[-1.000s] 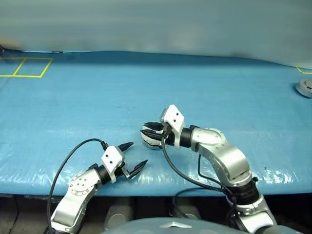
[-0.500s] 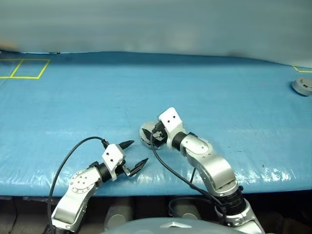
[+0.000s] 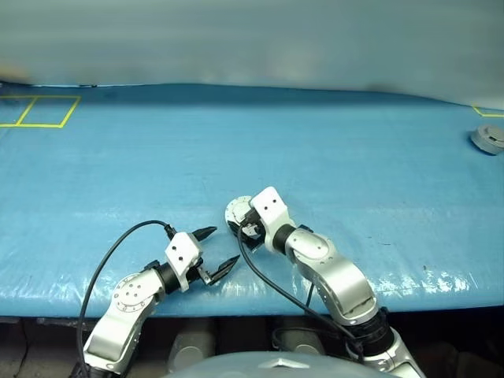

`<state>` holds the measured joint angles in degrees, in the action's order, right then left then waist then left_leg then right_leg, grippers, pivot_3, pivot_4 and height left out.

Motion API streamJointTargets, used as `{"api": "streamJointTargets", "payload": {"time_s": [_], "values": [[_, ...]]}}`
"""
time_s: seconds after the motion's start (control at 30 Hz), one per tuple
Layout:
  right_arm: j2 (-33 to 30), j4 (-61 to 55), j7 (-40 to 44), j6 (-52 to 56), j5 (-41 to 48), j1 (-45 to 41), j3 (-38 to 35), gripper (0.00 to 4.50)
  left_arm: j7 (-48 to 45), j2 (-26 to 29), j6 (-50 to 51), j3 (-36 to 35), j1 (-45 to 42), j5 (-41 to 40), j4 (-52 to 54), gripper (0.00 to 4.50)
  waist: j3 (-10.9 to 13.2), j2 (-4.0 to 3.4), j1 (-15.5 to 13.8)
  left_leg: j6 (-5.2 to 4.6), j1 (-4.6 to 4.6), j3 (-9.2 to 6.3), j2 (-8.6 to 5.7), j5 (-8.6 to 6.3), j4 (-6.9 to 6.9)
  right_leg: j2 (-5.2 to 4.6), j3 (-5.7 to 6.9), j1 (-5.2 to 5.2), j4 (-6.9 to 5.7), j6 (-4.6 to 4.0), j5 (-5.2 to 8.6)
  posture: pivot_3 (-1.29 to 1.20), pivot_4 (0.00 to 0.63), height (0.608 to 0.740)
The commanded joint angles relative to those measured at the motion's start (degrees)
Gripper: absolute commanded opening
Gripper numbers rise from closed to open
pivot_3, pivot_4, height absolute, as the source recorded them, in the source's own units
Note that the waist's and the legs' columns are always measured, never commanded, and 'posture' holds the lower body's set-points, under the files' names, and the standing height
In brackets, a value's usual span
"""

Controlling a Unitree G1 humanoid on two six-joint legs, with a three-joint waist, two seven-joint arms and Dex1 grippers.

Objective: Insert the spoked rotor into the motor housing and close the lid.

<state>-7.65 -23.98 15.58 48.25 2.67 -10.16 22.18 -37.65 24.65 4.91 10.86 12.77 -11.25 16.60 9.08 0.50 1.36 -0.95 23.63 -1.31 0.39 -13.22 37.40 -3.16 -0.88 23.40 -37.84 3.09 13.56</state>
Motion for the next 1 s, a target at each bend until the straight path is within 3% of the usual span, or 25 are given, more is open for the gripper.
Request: {"api": "streamJointTargets", "payload": {"time_s": [0.03, 0.07, 0.4, 0.77, 1.0], "values": [[0.4, 0.4, 0.0, -1.3, 0.5, 0.2, -0.4, 3.21, -0.3, 0.0, -0.6, -0.5, -0.2, -0.4, 1.0, 4.5, 0.0, 0.01, 0.0, 0.0, -0.01, 0.0, 0.0, 0.0, 0.0, 0.0, 0.0, -0.01, 0.0, 0.01, 0.01, 0.0, 0.15, 0.74], [0.0, 0.0, 0.4, -1.7, 0.4, 0.0, -0.2, 3.03, -0.2, 0.0, -0.8, -0.6, -0.1, -0.4, 1.0, 4.5, 0.0, 0.01, 0.0, 0.0, -0.02, 0.0, 0.01, 0.0, 0.0, 0.01, 0.0, -0.01, 0.0, 0.01, 0.01, 0.0, 0.15, 0.74], [-3.8, -1.1, 4.7, -2.9, 0.5, -3.2, 0.5, 3.04, 0.9, -0.4, -2.4, -1.2, 1.0, 0.2, 1.1, 4.5, 0.0, 0.01, 0.0, 0.0, 0.01, 0.0, 0.01, 0.0, 0.0, 0.01, 0.0, 0.01, 0.0, -0.01, 0.0, 0.0, 0.15, 0.74], [-0.6, 2.2, 2.6, -0.6, 0.1, -3.4, 0.8, 3.04, 2.2, -0.7, -2.4, -1.2, 2.3, 0.2, 2.0, 4.5, 0.0, 0.01, 0.2, 0.0, -0.02, 0.01, 0.05, 0.0, 0.0, 0.03, 0.0, 0.0, -0.02, -0.01, 0.0, 0.0, 0.15, 0.74], [-2.1, 2.0, 4.3, 1.5, 0.2, -3.6, 2.9, 3.04, 2.6, -0.6, -2.6, -1.1, 2.9, 0.1, 2.3, 4.5, 0.0, 0.03, 0.2, 0.0, -0.06, 0.01, 0.06, 0.0, 0.0, 0.04, -0.01, 0.0, -0.01, -0.02, 0.0, 0.0, 0.15, 0.74]]}}
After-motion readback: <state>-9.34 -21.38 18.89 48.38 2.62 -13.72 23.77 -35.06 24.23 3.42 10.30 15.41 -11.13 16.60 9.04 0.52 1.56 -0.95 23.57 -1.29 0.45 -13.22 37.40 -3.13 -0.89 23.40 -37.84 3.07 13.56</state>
